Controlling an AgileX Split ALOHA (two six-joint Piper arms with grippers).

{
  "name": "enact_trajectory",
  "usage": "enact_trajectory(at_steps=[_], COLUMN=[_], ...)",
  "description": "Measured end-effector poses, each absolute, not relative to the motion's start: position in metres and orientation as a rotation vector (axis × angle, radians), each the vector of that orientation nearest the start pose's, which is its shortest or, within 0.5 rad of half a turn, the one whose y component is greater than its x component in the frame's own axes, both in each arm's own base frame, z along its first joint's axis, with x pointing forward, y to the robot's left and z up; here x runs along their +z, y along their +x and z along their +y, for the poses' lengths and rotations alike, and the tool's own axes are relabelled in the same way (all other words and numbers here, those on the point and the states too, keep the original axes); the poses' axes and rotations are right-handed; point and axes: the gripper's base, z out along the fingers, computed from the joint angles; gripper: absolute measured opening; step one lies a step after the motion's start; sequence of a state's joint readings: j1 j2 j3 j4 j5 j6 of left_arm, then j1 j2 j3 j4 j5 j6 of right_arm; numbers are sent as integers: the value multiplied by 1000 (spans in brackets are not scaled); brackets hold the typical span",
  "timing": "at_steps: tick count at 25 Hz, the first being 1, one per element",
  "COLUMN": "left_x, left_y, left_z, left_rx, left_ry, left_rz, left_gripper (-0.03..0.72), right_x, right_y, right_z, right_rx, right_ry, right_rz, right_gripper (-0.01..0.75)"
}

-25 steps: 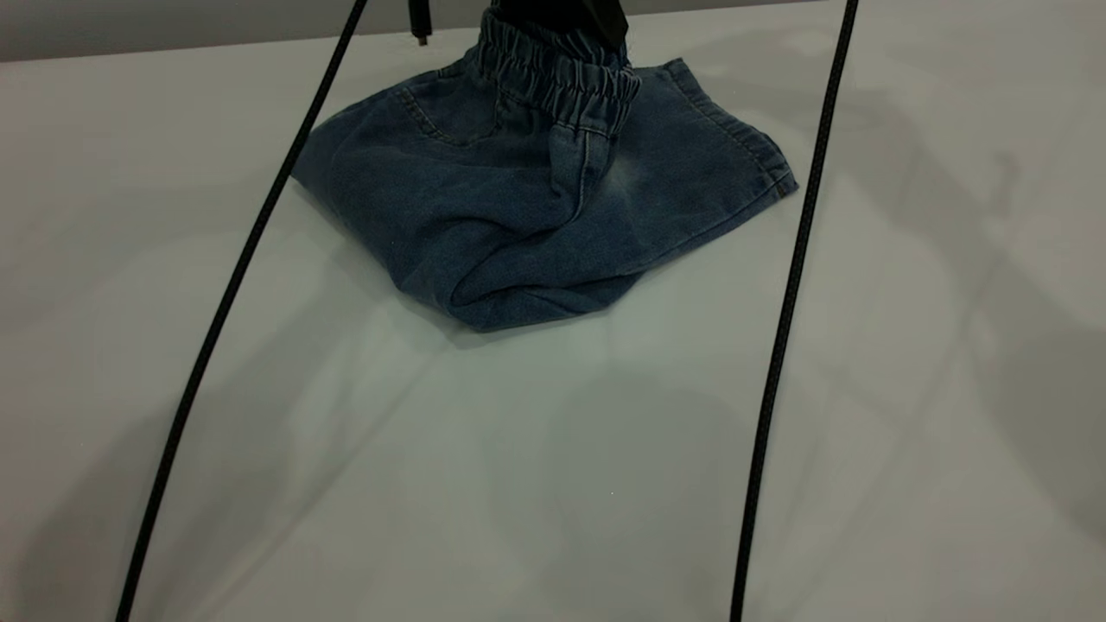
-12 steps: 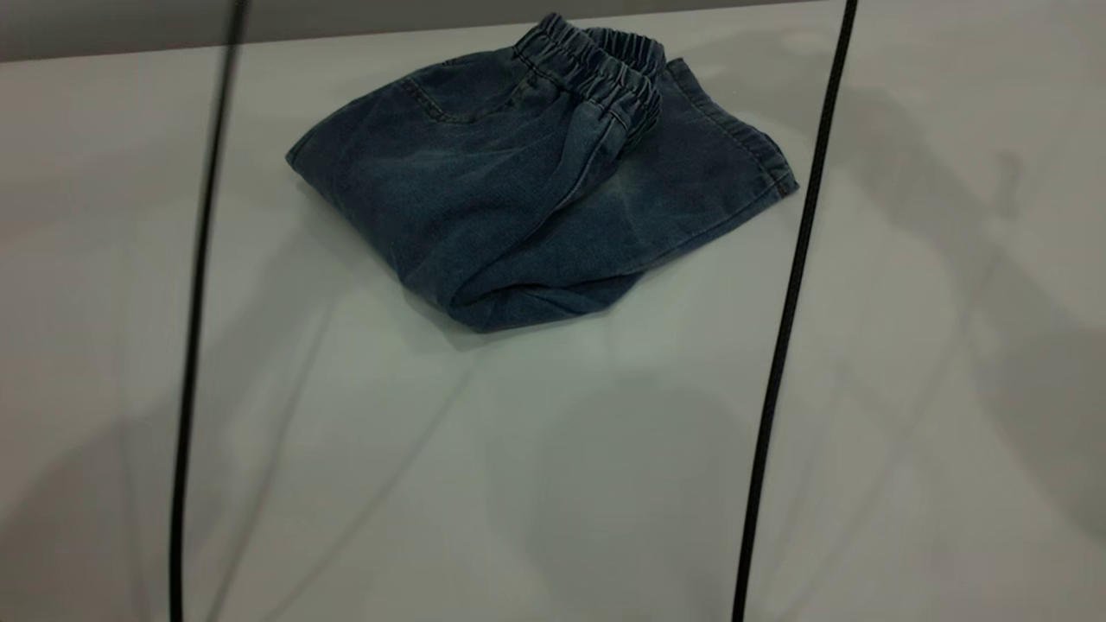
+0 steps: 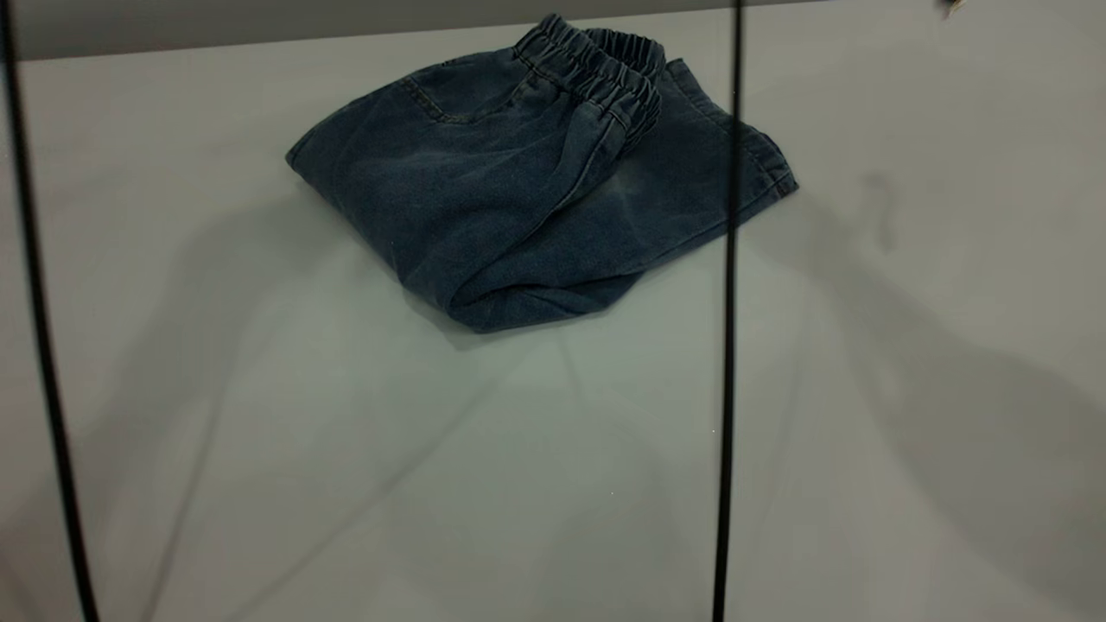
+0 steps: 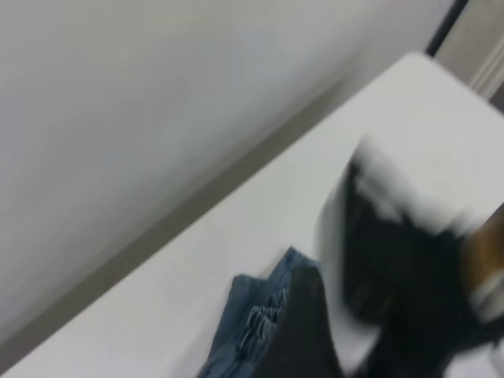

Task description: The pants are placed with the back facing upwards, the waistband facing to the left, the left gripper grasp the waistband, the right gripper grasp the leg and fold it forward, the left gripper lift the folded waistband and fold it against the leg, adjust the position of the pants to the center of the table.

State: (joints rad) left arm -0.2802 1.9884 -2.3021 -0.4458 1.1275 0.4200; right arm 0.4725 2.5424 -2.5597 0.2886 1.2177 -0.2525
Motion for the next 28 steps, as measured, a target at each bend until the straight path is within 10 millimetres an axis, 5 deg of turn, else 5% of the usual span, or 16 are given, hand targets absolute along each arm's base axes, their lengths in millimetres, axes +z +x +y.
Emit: enact_trajectory(at_steps=[6,11,18,28], left_x=[430,431,431,433], left_y=[402,401,401,400], left_z=[-154,-154,-154,-157], left_rx=[-506,-513,-514,-567], left_ry=[785,781,780,780], left_rz=[2165,2157,2154,2141], left_gripper=[563,563,563,563], right_x=[161,126,82,74], right_y=[452,457,452,447], right_z=[308,303,304,309], right_rx=[375,187,174,314], right_ry=[-1067,-1032,-1035,-754], right_rz=[2608,2686,2783,2920], right_gripper=[448,448,448,447])
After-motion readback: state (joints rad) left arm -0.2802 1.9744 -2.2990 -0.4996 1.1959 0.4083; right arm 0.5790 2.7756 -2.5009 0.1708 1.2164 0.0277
